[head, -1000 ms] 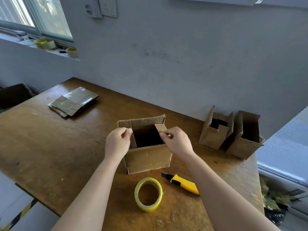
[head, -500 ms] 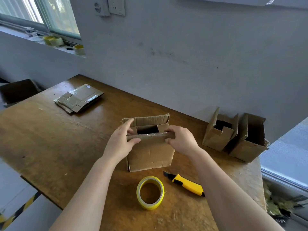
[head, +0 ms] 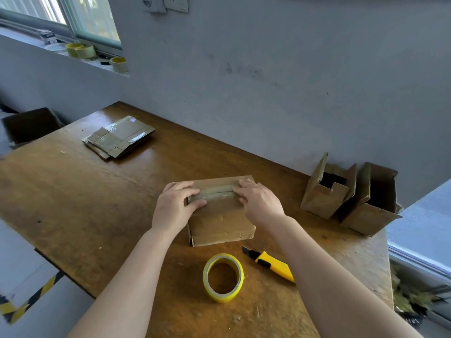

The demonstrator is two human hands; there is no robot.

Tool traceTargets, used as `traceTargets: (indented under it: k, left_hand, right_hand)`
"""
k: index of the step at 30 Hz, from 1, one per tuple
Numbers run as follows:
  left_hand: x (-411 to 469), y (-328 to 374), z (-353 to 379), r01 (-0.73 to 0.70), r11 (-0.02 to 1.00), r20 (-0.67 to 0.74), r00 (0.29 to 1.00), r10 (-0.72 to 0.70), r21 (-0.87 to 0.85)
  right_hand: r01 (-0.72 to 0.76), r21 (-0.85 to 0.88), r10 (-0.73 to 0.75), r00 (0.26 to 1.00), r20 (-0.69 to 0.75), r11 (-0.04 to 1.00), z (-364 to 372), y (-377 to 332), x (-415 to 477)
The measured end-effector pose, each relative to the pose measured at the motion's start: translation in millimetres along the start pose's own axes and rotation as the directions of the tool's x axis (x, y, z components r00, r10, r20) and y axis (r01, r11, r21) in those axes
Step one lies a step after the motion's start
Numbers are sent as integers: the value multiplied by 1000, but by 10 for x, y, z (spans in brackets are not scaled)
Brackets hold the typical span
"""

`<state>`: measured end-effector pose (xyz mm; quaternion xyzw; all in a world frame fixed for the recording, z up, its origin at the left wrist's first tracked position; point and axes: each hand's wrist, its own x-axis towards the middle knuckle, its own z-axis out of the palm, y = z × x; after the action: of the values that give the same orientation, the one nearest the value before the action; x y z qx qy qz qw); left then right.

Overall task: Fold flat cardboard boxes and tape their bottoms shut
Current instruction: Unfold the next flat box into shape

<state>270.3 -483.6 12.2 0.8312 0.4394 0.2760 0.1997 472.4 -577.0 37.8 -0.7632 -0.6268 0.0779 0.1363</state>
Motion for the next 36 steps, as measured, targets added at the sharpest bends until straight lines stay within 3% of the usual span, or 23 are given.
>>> traceTargets:
  k: [8,10,13,14,16,18,19,22,24,26,29,33,36]
  left_hand:
    - [-54,62,12,-21,996,-9,1000,22,86]
    - [-113,136,0,-34,984,-84,995,49,172]
    - [-305,312,38,-291,930,-211,917,338,224]
    - [-389,368,91,-410,887,-142,885,444,212]
    - [-567,438,270,-523,832,178,850,495,186]
    - [-726,417,477,-464,850,469,826,313,249]
    - [-784,385,574,-393,875,542,818,193,282]
    - [-898,263,765,-166,908,626,770,-125,385]
    - [-928,220,812,-112,879,602,768,-220,464]
    - [-933,210,825,-99,868,562,796,-224,486]
    - [-861,263,718,-37,927,483,861,-160,374]
    - [-642,447,394,0,996,316,948,-27,86]
    - [-465,598,140,36,988,205,979,-5,-148]
  right_hand:
    - [31,32,-31,1000,3,999,170,75,-89]
    - [23,31,-23,1000,-3,999,175,68,-99]
    - [7,27,-7,1000,-5,1000,178,52,-102]
    - [2,30,-2,1000,-6,1000,174,48,-96]
    - [-5,33,5,1000,-1,999,171,36,-94]
    - [-10,34,10,1000,1,999,168,24,-103]
    - [-13,38,13,1000,2,999,161,18,-110]
    - [-21,54,21,1000,8,998,143,7,-122]
    - [-27,59,26,1000,12,998,139,-1,-130]
    - [-30,64,29,999,13,998,135,-5,-127]
    - [-32,87,31,999,15,996,122,7,-118]
    - [-20,154,17,1000,16,988,114,25,-117]
    - [-17,182,16,1000,10,983,100,33,-128]
